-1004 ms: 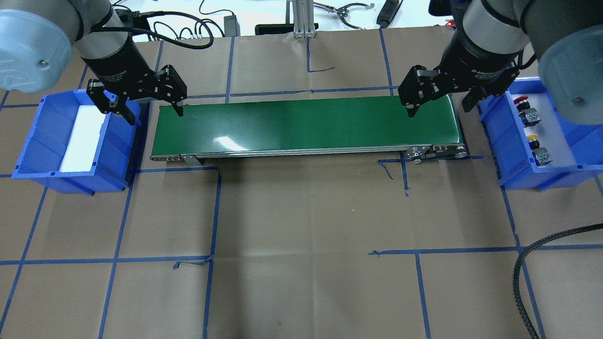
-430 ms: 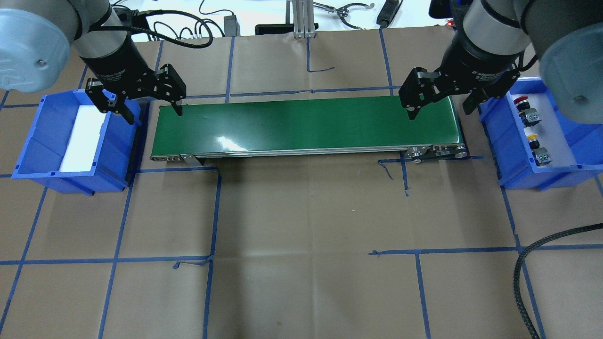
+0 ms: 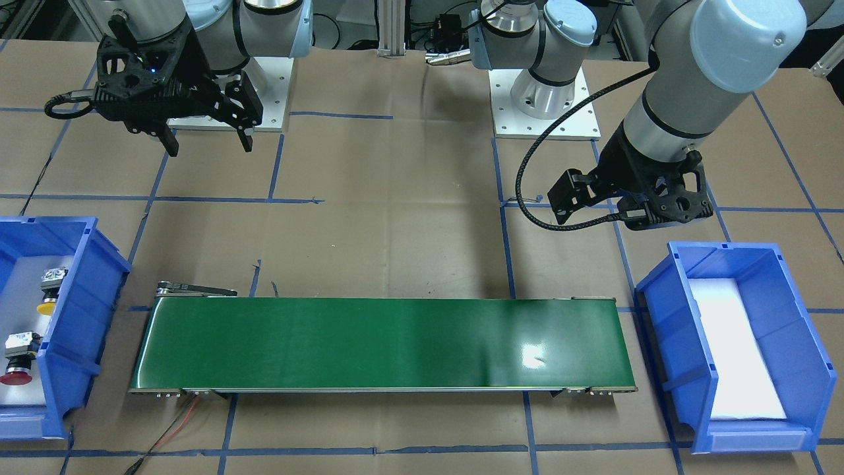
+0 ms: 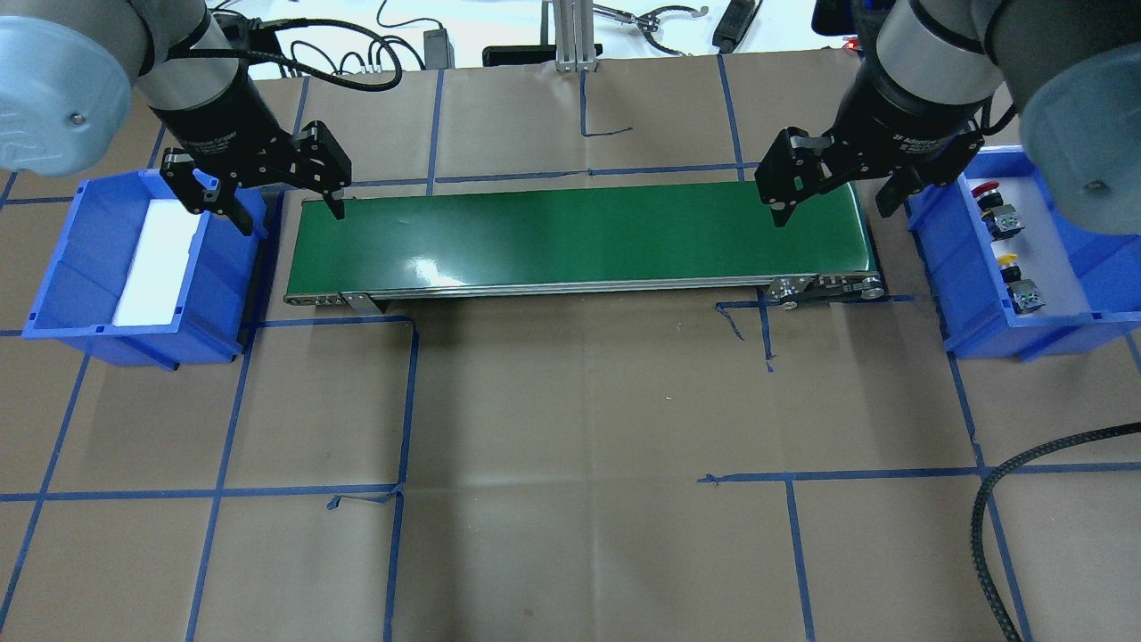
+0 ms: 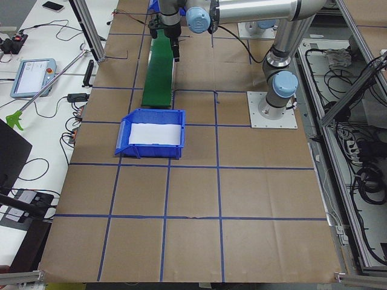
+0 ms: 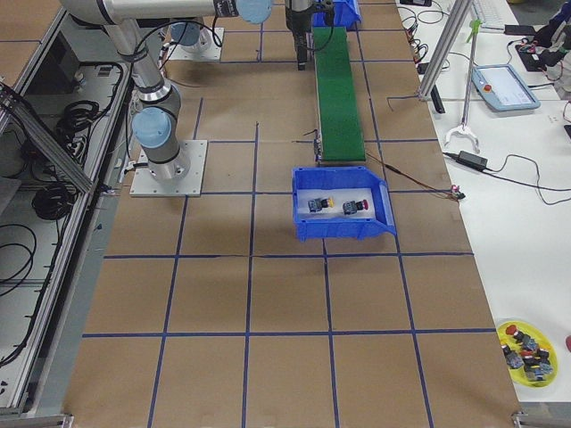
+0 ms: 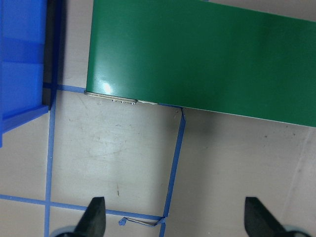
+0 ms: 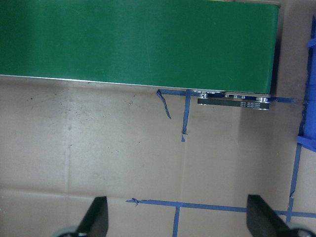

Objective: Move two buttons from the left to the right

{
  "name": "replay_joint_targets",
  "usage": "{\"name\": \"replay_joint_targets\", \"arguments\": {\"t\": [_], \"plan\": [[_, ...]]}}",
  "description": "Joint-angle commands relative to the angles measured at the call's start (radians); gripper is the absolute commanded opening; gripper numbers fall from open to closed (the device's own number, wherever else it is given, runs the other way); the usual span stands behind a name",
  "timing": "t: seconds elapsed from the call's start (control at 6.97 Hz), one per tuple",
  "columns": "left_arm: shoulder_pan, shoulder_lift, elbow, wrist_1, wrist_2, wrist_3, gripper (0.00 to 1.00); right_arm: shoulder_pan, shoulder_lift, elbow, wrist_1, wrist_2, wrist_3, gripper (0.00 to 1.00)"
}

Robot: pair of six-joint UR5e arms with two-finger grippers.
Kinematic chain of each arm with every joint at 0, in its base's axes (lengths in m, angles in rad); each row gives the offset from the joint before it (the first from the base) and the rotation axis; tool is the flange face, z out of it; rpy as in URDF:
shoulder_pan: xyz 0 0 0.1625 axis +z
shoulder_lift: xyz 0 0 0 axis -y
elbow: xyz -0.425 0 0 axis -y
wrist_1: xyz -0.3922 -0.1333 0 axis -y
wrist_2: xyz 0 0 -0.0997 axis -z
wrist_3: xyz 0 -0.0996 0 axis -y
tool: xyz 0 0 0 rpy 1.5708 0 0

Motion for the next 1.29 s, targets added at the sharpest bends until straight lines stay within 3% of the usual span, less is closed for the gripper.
{"name": "replay_joint_targets", "arguments": {"t": [0.0,1.15], "plan": [[0.0,0.001,0.002,0.001,0.002,0.0,1.0,0.001,0.0,0.003,0.001,0.0,0.0,1.0],[-0.012,0.027,-0.017,-0.001,0.0,0.0,1.0,-0.001,0.0,0.006,0.029,0.0,0.0,1.0]]}}
